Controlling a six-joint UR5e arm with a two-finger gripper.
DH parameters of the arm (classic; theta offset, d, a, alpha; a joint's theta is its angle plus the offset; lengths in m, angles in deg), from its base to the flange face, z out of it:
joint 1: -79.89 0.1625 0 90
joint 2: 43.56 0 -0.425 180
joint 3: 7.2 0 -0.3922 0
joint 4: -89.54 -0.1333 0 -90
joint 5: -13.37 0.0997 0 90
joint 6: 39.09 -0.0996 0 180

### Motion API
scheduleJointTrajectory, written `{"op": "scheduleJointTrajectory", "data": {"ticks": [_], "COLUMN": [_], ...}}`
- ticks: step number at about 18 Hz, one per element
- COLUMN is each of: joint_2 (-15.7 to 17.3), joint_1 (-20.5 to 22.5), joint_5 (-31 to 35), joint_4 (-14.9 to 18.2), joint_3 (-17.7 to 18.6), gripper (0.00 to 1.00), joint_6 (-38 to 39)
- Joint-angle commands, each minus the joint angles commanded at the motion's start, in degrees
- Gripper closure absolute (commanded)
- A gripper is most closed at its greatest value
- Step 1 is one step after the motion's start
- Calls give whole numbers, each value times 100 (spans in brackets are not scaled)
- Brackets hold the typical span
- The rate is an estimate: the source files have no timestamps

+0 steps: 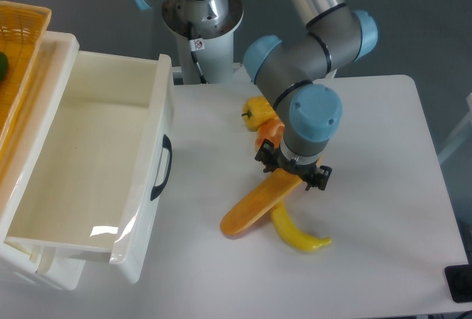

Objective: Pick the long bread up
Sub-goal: 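Move the gripper along the bread and lower it over its middle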

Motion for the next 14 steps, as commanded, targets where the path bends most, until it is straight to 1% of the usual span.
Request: {"op": "scheduleJointTrajectory", "data": {"ticks": [1, 3, 10, 11, 14], "joint_2": [-44, -115, -247, -247, -229], "joint_1": [-70, -97, -97, -97, -97], "joint_5": [132, 326, 362, 370, 362], "joint_4": [0, 0, -9, -9, 0], "joint_3": [9, 9, 18, 18, 18], "gripper": [3, 3, 4, 10, 65], "joint_6": [-202, -354, -354, -354, -354]}}
